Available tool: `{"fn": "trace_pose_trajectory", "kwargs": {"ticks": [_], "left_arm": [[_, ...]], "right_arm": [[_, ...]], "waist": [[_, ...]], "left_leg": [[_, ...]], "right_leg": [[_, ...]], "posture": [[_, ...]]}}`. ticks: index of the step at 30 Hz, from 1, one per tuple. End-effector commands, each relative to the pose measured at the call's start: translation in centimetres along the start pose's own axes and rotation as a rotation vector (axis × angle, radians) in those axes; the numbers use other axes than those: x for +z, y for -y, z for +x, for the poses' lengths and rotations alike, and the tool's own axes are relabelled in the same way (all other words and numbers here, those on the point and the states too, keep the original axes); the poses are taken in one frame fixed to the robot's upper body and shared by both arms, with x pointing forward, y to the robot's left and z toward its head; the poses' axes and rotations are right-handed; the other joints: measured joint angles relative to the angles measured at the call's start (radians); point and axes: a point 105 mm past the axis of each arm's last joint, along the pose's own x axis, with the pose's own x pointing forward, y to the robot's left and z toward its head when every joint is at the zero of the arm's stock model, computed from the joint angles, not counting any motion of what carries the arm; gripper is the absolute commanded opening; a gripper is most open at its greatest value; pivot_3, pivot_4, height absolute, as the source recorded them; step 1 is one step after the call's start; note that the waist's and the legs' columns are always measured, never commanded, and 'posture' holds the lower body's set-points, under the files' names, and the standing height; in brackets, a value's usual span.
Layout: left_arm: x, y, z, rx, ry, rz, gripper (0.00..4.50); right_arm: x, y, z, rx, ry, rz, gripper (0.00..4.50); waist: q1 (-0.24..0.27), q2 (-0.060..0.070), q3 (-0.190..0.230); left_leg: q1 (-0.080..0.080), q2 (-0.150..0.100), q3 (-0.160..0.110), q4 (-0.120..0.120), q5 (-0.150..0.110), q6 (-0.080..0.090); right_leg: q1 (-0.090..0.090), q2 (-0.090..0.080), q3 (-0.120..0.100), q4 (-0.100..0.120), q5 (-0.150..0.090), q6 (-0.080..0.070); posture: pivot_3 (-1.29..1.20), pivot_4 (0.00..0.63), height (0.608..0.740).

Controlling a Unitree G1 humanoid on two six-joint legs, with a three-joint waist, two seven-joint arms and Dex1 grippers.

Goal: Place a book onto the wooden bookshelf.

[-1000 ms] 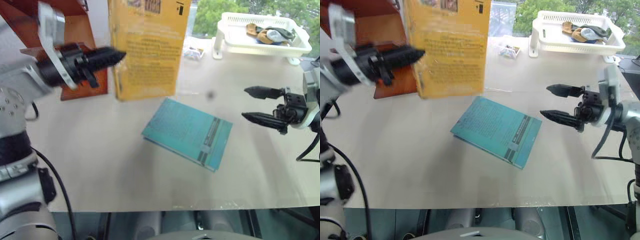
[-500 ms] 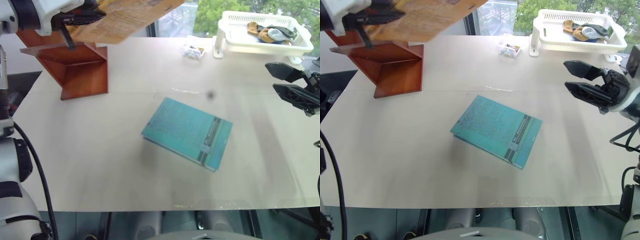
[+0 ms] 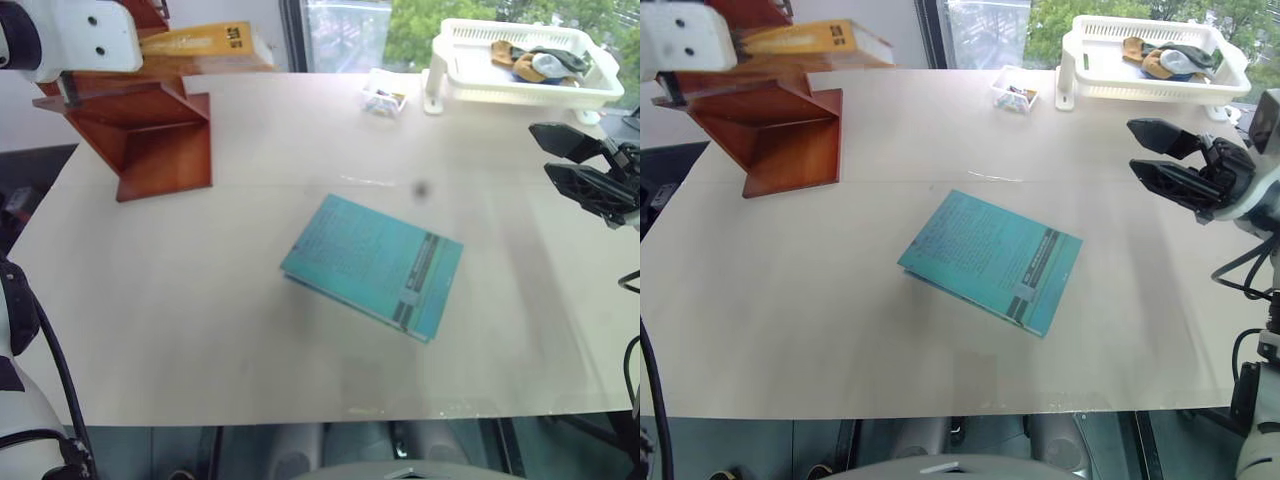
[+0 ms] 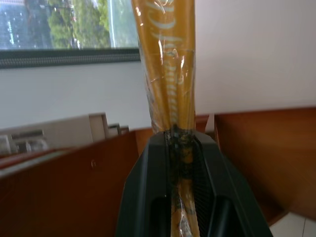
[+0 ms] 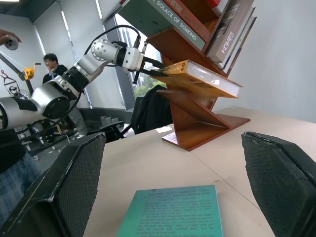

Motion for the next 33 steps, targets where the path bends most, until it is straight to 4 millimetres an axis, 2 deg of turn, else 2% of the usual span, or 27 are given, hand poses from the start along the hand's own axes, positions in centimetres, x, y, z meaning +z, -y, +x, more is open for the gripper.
{"fn": "trace_pose_trajectory", "kwargs": {"ticks": [1, 10, 12, 13, 16, 17, 23, 33], "left_arm": [[-2.2, -1.2, -1.4, 0.091, -0.072, 0.009, 0.11], [-3.8, -0.4, -1.0, 0.093, -0.096, -0.070, 0.11], [-3.9, 0.0, -0.9, 0.070, -0.097, -0.080, 1.12], [-3.9, 0.0, -0.9, 0.069, -0.098, -0.077, 1.36], [-4.2, -0.2, -1.1, 0.092, -0.113, -0.077, 2.71], [-4.4, -0.2, -1.1, 0.095, -0.123, -0.083, 3.35], [-6.6, 1.5, -1.7, 0.069, -0.207, -0.104, 3.43], [-6.6, 1.5, -3.3, 0.104, -0.129, -0.234, 3.43]], "right_arm": [[1.4, -0.5, -0.2, 0.009, 0.026, -0.066, 4.50], [1.6, -0.5, -0.7, -0.018, 0.032, -0.089, 4.50], [1.6, -0.5, -0.8, -0.024, 0.032, -0.092, 4.50], [1.6, -0.5, -0.8, -0.026, 0.031, -0.093, 4.50], [1.7, -0.5, -0.9, -0.029, 0.032, -0.095, 4.50], [1.7, -0.5, -0.9, -0.032, 0.031, -0.096, 4.50], [1.6, -0.2, -1.0, -0.047, 0.032, -0.103, 4.50], [1.6, -0.1, -1.2, -0.060, 0.035, -0.103, 4.50]], "waist": [[0.000, 0.000, 0.000], [0.001, 0.000, 0.000], [0.001, 0.000, 0.000], [0.000, 0.000, 0.000], [-0.001, 0.000, 0.000], [-0.001, 0.000, 0.000], [-0.003, 0.000, 0.000], [0.000, 0.000, 0.000]], "left_leg": [[0.000, 0.000, 0.000, 0.000, 0.000, 0.000], [-0.002, 0.000, 0.000, 0.001, 0.000, 0.000], [-0.002, 0.000, 0.000, 0.001, 0.000, 0.000], [-0.002, 0.000, 0.000, 0.001, 0.000, 0.000], [-0.002, 0.000, 0.000, 0.001, 0.000, 0.000], [-0.002, 0.000, 0.000, 0.001, 0.000, 0.000], [-0.002, 0.000, 0.000, 0.002, 0.000, 0.000], [-0.003, 0.000, 0.001, 0.008, 0.000, 0.000]], "right_leg": [[0.000, 0.000, 0.000, 0.000, 0.000, 0.000], [-0.002, -0.001, -0.001, 0.001, 0.000, 0.000], [-0.002, -0.001, -0.001, 0.002, 0.000, 0.000], [-0.002, -0.001, -0.001, 0.002, 0.000, 0.000], [-0.003, -0.001, -0.001, 0.002, 0.000, 0.000], [-0.003, -0.001, -0.001, 0.002, 0.000, 0.000], [-0.003, -0.001, 0.000, 0.004, 0.000, 0.000], [-0.004, -0.001, 0.000, 0.010, 0.000, 0.000]], "posture": [[0.00, 0.150, 0.740], [0.00, 0.150, 0.740], [0.00, 0.150, 0.740], [0.00, 0.150, 0.740], [0.00, 0.150, 0.740], [0.00, 0.150, 0.740], [0.00, 0.150, 0.740], [0.00, 0.150, 0.740]]}}
